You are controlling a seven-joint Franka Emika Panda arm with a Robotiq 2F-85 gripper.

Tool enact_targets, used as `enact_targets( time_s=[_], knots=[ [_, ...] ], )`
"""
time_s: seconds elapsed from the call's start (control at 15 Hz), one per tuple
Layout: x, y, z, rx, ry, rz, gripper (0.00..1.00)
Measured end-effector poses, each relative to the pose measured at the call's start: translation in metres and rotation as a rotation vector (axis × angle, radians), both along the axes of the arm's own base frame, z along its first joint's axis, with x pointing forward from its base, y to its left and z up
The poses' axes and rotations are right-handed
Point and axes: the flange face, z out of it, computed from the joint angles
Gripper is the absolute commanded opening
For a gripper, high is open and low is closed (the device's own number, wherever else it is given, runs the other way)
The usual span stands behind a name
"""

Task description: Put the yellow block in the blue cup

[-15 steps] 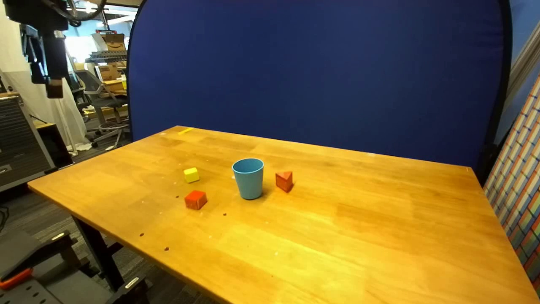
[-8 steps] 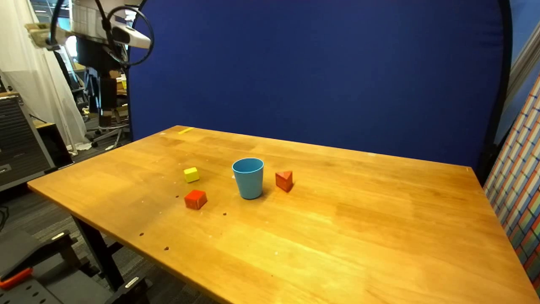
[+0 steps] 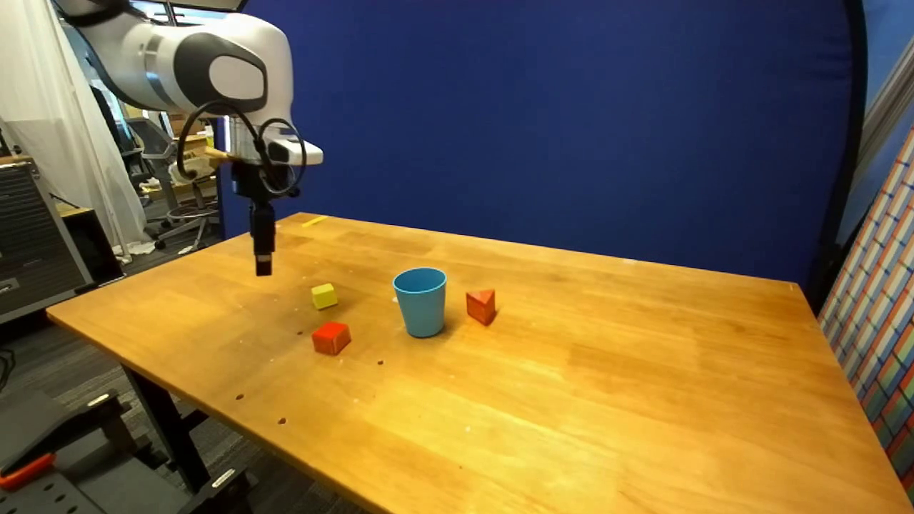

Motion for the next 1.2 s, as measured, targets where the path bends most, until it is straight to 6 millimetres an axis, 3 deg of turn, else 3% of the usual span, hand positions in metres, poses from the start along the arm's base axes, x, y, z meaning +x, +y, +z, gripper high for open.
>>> enact_targets(
  time_s=[0.33,0.6,0.67,0.8,1.2],
  knots=[
    [0.039,-0.025,-0.032,-0.075,0.016,-0.123,1.0],
    [0.056,-0.025,-0.049,-0.125,0.033,-0.155,1.0],
    [0.059,-0.022,-0.055,-0.137,0.047,-0.157,0.75],
    [0.062,-0.019,-0.066,-0.153,0.068,-0.163,0.65],
    [0.074,-0.022,-0.077,-0.181,0.093,-0.194,0.18]
  ],
)
